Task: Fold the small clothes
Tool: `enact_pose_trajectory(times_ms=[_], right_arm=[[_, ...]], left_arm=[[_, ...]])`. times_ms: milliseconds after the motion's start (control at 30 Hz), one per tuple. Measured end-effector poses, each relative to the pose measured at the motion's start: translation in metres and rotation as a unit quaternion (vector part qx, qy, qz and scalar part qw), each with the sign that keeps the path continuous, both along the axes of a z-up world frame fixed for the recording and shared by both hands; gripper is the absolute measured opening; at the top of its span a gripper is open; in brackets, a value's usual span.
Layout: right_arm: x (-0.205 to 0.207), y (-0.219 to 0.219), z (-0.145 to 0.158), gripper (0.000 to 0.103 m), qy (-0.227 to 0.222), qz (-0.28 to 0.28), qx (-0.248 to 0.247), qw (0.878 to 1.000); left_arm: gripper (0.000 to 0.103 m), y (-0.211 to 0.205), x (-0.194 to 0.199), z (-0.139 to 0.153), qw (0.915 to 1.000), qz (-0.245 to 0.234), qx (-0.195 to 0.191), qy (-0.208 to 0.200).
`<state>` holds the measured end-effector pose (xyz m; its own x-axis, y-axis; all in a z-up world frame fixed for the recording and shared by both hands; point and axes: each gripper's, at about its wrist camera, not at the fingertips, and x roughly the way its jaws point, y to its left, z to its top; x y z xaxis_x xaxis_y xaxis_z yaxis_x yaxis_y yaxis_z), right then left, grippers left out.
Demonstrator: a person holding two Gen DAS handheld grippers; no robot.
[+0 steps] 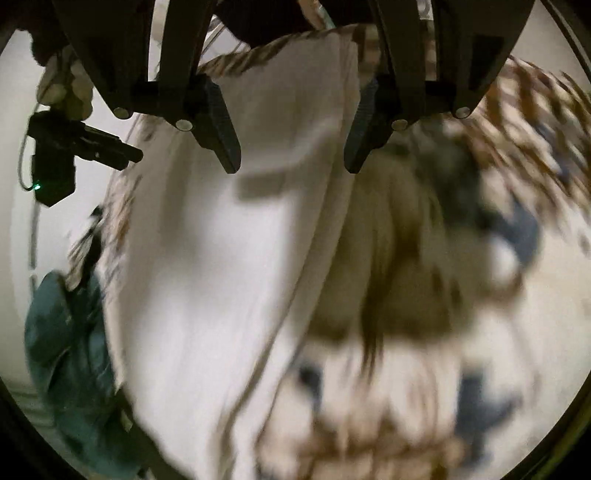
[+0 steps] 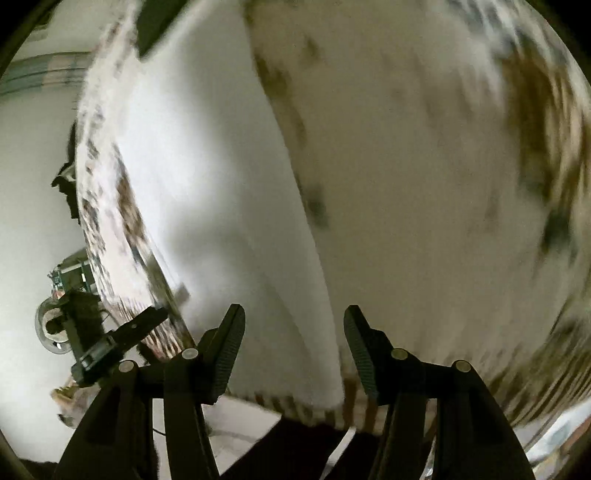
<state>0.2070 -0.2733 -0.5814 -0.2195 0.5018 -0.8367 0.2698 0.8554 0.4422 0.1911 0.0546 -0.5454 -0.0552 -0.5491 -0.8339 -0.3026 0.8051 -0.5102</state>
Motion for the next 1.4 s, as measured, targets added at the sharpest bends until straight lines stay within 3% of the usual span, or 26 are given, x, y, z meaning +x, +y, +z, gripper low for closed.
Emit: enact_pose_trajectory(times_ms=[33,67,100,133,167,300,400,433,467,533,567,600,633,667,733,800,867,900,967,1033,1167,1233,1267,1400], right_arm=[[-0.012,0.007,-0.012,0.058,0.007,0.007,0.000,1.000],[-0.026,0.015,-0.028,0.058,0.015,0.012,-0.004,1.000],[-0.036,0.019,-0.038,0.054,0.022,0.010,-0.005,1.000],[-0.043,0.022,-0.045,0.041,0.023,-0.002,-0.005,1.000],[-0.054,0.024,-0.049,0.006,0.018,-0.022,-0.007,1.000],[-0.075,0.036,-0.031,0.007,-0.024,-0.036,-0.021,0.999],[-0.087,0.032,-0.039,0.007,-0.015,-0.036,-0.033,0.999],[-0.087,0.029,-0.043,0.007,-0.010,-0.037,-0.026,0.999],[-0.087,0.027,-0.046,0.011,-0.003,-0.040,-0.013,0.999],[-0.081,0.017,-0.048,0.030,0.004,-0.038,0.003,0.999],[-0.081,0.013,-0.046,0.049,-0.003,-0.039,0.012,0.999],[-0.078,0.008,-0.043,0.065,-0.009,-0.042,0.021,0.999],[-0.080,0.003,-0.043,0.069,-0.014,-0.045,0.033,0.998],[-0.082,-0.002,-0.045,0.070,-0.012,-0.043,0.039,0.998],[-0.092,-0.004,-0.063,0.070,0.007,-0.037,0.064,0.997],[-0.102,-0.005,-0.080,0.070,0.022,-0.039,0.085,0.995],[-0.108,-0.005,-0.091,0.070,0.021,-0.046,0.107,0.993],[-0.110,-0.003,-0.093,0.071,0.015,-0.046,0.117,0.992],[-0.112,-0.004,-0.095,0.071,0.010,-0.049,0.140,0.989],[-0.118,0.002,-0.098,0.068,0.015,-0.054,0.173,0.983],[-0.124,0.007,-0.102,0.037,0.022,-0.055,0.183,0.981],[-0.130,0.000,-0.100,0.022,0.023,-0.070,0.193,0.978],[-0.128,-0.005,-0.097,0.020,0.022,-0.075,0.194,0.978],[-0.133,-0.019,-0.074,0.017,0.004,-0.080,0.194,0.978]], left_arm=[[0.053,-0.009,-0.008,-0.006,0.9999,-0.012,0.007,-0.001],[0.040,-0.017,-0.016,-0.008,0.9995,-0.019,0.023,-0.014],[0.004,-0.022,-0.023,-0.006,0.9985,-0.023,0.035,-0.034],[0.005,-0.024,-0.026,-0.002,0.9981,-0.021,0.042,-0.039],[0.005,-0.024,-0.028,0.006,0.9977,-0.010,0.048,-0.047],[0.005,-0.008,-0.035,0.034,0.9943,0.019,0.069,-0.079],[0.002,0.010,-0.036,0.019,0.9933,0.013,0.094,-0.065],[0.002,0.016,-0.036,0.011,0.9949,0.019,0.082,-0.055],[0.004,0.018,-0.038,0.005,0.9966,0.024,0.063,-0.047],[0.007,0.028,-0.037,0.007,0.9971,0.046,0.042,-0.046],[0.015,0.032,-0.039,0.009,0.9970,0.054,0.028,-0.049],[0.034,0.037,-0.042,0.009,0.9966,0.063,0.011,-0.051],[0.046,0.039,-0.043,0.007,0.9958,0.074,-0.007,-0.054],[0.065,0.040,-0.045,0.004,0.9950,0.080,-0.018,-0.057],[0.066,0.036,-0.048,-0.013,0.9921,0.093,-0.070,-0.048],[0.066,0.022,-0.050,-0.028,0.9918,0.082,-0.094,-0.028],[0.067,0.006,-0.052,-0.034,0.9943,0.053,-0.088,-0.028],[0.073,0.000,-0.051,-0.035,0.9954,0.039,-0.081,-0.034],[0.083,-0.005,-0.050,-0.034,0.9954,0.036,-0.079,-0.040],[0.083,-0.003,-0.049,-0.032,0.9952,0.039,-0.081,-0.038],[0.083,-0.004,-0.052,-0.029,0.9931,0.046,-0.101,-0.039],[0.060,-0.006,-0.056,-0.025,0.9932,0.045,-0.099,-0.043],[0.017,-0.007,-0.059,-0.024,0.9940,0.041,-0.093,-0.039],[0.013,-0.008,-0.066,-0.007,0.9933,0.063,-0.084,-0.049]])
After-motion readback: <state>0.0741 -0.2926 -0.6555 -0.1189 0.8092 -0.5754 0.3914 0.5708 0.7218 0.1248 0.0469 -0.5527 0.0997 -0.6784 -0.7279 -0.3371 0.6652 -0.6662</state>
